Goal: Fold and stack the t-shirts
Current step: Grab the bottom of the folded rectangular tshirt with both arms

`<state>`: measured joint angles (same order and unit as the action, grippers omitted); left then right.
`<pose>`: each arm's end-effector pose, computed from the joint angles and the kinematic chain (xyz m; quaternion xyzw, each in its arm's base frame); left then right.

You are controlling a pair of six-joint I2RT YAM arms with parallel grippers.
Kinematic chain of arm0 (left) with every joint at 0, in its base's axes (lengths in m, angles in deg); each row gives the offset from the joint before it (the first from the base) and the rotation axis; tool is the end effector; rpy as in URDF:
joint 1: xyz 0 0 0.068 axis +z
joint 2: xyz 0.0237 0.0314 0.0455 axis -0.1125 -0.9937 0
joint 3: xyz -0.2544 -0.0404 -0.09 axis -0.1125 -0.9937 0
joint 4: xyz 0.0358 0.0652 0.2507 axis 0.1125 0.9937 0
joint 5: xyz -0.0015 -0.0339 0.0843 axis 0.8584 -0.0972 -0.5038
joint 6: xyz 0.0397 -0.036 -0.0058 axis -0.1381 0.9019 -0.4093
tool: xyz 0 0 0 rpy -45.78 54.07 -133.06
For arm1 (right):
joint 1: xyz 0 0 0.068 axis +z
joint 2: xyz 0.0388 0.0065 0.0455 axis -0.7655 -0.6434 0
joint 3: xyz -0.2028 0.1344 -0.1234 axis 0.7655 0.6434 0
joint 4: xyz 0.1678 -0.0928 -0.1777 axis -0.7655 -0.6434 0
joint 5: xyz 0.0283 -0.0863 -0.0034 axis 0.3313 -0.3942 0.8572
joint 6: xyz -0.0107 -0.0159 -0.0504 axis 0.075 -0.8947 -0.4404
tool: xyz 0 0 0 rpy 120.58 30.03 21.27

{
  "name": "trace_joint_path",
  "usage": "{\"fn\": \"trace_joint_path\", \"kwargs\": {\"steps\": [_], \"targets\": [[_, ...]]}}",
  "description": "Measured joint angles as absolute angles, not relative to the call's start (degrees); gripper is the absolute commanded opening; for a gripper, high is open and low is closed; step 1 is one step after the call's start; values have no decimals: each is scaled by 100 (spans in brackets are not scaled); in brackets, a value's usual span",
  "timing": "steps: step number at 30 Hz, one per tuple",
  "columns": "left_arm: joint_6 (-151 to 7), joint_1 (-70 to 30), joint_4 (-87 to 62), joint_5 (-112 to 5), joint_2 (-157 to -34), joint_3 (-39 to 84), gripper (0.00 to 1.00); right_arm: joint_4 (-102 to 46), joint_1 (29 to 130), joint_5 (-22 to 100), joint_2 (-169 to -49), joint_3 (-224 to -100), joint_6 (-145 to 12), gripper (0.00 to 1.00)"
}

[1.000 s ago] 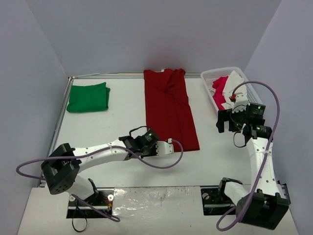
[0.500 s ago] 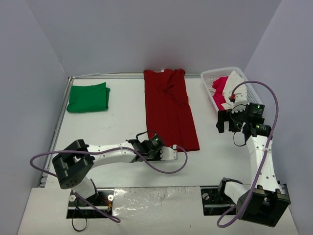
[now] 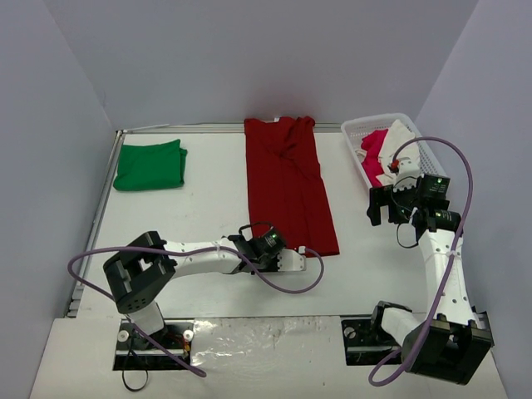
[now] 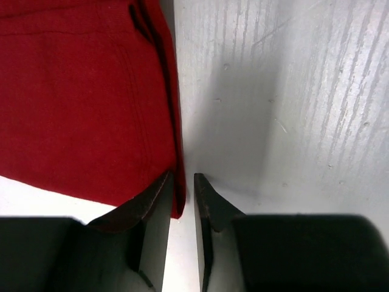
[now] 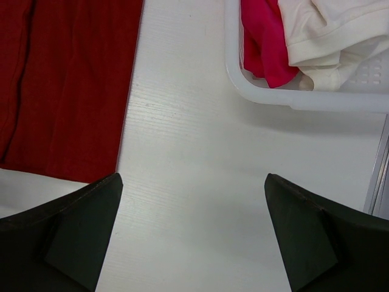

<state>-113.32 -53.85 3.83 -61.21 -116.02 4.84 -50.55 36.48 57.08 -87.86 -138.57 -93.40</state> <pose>0.1653 -0.2903 0.1691 0.6740 0.6757 -0.0836 0.2866 0.2272 -0.0384 0.3138 -0.1585 0.8399 0.0479 0.5168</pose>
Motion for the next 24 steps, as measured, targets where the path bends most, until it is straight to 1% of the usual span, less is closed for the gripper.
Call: {"fn": "trace_joint_path", "kwargs": {"steps": [2,3,4,13,15,23,24], "targets": [[-11330,-5385,403,-6116,-11606,481,10,-5055,3648,5714,-8786,-13857,-9340,100],[-11337,-5385,416,-6116,-11617,481,3,-5055,3648,5714,-8786,-13857,-9342,100],[-11330,-5385,427,-6116,-11626,481,2,-5055,3648,5717,-8786,-13857,-9340,100],[-11359,-5372,567,-6108,-11635,516,2,-5055,3648,5717,-8784,-13857,-9342,100],[-11376,-5307,750,-5937,-11609,567,2,-5055,3648,5719,-8780,-13857,-9342,100],[-11547,-4520,1432,-5292,-10959,652,2,-5057,3823,5854,-8767,-13857,-9499,100],[-11553,-4448,1437,-5275,-10892,672,8,-5057,3873,5872,-8762,-13857,-9539,100]]}}
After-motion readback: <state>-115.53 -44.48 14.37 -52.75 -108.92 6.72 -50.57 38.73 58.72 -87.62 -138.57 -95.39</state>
